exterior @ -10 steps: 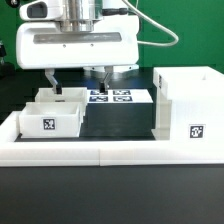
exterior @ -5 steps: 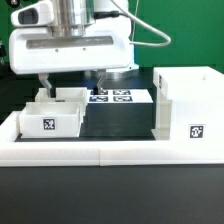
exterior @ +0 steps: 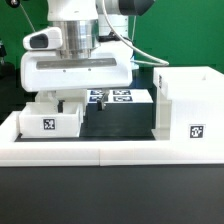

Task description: Assemble drawer

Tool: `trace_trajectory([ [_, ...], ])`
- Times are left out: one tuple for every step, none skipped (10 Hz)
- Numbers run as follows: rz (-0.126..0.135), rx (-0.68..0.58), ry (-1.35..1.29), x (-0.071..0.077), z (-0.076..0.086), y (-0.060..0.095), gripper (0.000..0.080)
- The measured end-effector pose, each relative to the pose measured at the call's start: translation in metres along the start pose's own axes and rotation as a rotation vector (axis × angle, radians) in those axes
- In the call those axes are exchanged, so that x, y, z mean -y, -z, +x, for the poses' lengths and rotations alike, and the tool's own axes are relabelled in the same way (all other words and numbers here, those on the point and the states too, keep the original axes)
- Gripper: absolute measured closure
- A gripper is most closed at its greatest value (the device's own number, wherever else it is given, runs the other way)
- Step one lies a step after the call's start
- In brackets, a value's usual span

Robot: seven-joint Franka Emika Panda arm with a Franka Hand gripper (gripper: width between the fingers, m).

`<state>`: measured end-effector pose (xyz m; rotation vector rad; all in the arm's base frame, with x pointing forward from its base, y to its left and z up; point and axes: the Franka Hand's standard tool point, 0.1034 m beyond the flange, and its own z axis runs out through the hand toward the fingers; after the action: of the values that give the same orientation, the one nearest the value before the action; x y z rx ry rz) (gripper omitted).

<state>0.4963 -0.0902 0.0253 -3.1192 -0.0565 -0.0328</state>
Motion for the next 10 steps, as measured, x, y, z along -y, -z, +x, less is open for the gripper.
trace_trajectory([
  [-0.003,0.002,0.000,0.000,-0.003,-0.005,0.0150],
  [-0.006,0.005,0.000,0.000,-0.007,-0.010,0.0150],
  [-0.010,0.003,0.001,-0.001,-0.008,-0.014,0.0150],
  [-0.013,0.002,0.002,0.000,-0.008,-0.016,0.0150],
  [-0.013,0.002,0.005,0.001,-0.008,-0.018,0.0150],
  [-0.014,0.001,0.008,0.002,-0.007,-0.018,0.0150],
  [-0.014,0.001,0.008,0.002,-0.007,-0.018,0.0150],
  [-0.014,0.000,0.008,0.002,-0.006,-0.018,0.0150],
  [-0.015,-0.002,0.008,0.002,-0.006,-0.018,0.0150],
  [-0.015,-0.002,0.008,0.002,-0.006,-0.018,0.0274],
])
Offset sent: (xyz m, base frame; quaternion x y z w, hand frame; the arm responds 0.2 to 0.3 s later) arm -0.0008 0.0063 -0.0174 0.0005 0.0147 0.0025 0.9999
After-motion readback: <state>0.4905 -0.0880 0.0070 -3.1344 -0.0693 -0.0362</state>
